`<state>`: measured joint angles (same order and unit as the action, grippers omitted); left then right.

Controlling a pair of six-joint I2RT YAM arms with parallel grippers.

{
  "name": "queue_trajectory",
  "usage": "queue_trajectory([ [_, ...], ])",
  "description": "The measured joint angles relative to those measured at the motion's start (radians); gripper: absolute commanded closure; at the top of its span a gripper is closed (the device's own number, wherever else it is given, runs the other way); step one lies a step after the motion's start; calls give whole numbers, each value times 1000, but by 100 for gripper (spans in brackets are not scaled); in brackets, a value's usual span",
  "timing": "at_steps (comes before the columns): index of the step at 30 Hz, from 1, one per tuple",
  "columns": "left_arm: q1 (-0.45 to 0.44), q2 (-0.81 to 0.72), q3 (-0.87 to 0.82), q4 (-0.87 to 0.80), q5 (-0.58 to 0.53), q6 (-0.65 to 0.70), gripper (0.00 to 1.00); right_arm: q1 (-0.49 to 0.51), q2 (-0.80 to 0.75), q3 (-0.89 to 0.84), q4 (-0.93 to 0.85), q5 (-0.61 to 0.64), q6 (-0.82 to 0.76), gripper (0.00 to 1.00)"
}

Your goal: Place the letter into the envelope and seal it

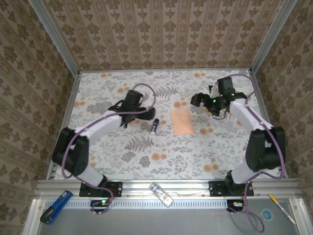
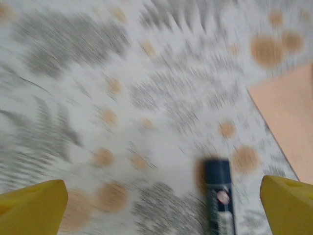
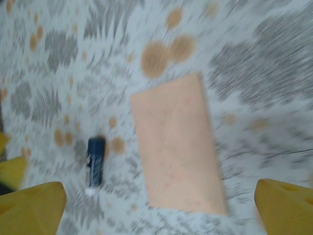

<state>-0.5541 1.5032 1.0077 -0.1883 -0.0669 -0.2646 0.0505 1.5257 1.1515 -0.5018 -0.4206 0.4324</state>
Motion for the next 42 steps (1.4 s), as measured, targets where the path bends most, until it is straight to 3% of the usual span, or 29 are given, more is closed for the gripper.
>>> queue_trajectory([
  [4, 105, -167, -149, 201, -103, 110, 0, -43, -99, -64, 76, 169, -40, 0],
  [8, 204, -182, -210, 268, -178, 185, 0, -49, -122, -158, 177, 355, -80, 0],
  [16, 446, -231, -429, 481, -89, 253, 0, -74, -183, -464, 506, 548, -213, 0],
  [21, 499, -195, -533, 643, -50, 285, 0, -99, -185, -565, 724, 563, -263, 0],
  [28, 558, 32, -623, 981, 43, 294, 0, -119, -158, -680, 1020, 515, -274, 0],
  [31, 562, 58, -671, 1062, 88, 297, 0, -119, -115, -726, 1100, 496, -275, 0],
  [42, 571, 58, -640, 1107, 177, 311, 0, -53, 2, -753, 1291, 480, -341, 0],
])
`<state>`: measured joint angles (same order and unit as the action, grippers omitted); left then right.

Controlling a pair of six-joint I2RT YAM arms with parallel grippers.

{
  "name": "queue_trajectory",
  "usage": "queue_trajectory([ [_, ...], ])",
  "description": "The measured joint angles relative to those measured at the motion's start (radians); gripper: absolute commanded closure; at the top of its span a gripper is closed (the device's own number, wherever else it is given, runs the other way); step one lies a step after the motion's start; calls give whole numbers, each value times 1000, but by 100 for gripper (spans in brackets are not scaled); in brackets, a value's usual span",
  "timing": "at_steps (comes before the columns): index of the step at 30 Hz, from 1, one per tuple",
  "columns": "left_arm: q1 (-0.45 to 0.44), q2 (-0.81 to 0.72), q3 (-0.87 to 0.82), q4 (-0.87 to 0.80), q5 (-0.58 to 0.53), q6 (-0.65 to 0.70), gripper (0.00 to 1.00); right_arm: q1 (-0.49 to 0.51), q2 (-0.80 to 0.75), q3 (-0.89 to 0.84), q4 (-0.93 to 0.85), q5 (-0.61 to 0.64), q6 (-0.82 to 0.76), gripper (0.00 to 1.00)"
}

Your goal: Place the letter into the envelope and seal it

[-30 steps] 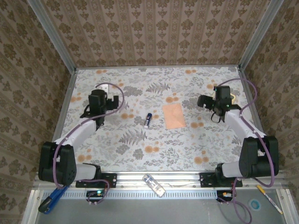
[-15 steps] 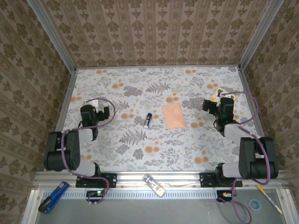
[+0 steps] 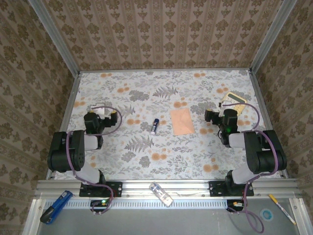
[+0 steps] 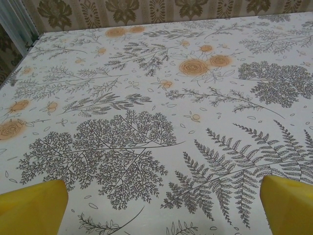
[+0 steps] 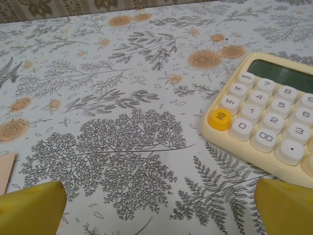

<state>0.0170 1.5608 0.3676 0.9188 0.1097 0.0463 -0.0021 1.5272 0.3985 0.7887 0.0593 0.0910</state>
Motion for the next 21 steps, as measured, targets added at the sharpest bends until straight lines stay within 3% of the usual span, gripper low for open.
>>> queue_trajectory([
  [21, 0, 0, 0, -4, 0, 0, 0, 15, 0, 0, 40, 16, -22, 0],
])
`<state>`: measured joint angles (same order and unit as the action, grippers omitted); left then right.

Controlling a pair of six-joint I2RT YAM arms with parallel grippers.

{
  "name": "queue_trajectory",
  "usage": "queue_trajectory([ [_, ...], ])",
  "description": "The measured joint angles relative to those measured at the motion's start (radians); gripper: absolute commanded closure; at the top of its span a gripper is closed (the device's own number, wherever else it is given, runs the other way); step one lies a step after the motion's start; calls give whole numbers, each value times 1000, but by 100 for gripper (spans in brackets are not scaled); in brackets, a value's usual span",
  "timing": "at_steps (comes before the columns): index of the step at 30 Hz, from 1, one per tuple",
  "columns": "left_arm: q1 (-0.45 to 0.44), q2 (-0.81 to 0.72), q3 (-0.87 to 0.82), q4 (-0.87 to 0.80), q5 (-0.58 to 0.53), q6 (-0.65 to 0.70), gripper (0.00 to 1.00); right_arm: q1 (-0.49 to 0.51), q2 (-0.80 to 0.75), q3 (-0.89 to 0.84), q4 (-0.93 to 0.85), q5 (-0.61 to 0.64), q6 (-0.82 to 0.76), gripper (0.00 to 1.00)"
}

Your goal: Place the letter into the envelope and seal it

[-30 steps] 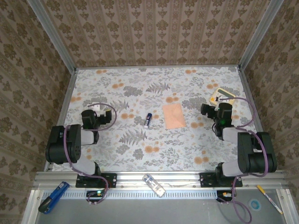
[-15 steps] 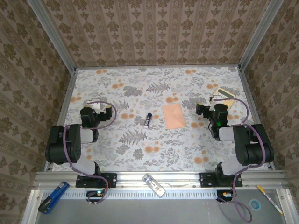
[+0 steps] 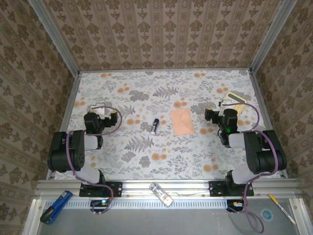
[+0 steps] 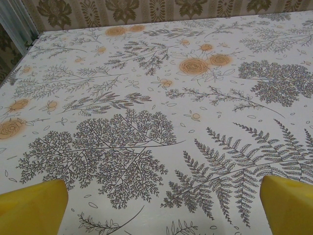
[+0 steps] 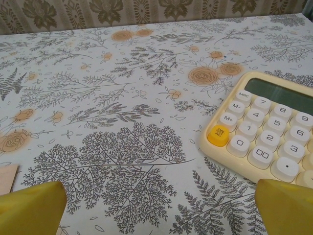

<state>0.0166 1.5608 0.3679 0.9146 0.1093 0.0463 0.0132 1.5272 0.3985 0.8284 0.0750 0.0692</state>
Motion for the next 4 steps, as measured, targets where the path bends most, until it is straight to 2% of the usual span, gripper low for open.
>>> queue_trajectory([
  [4, 0, 0, 0, -2, 0, 0, 0, 6, 0, 0, 0, 1, -14, 0],
])
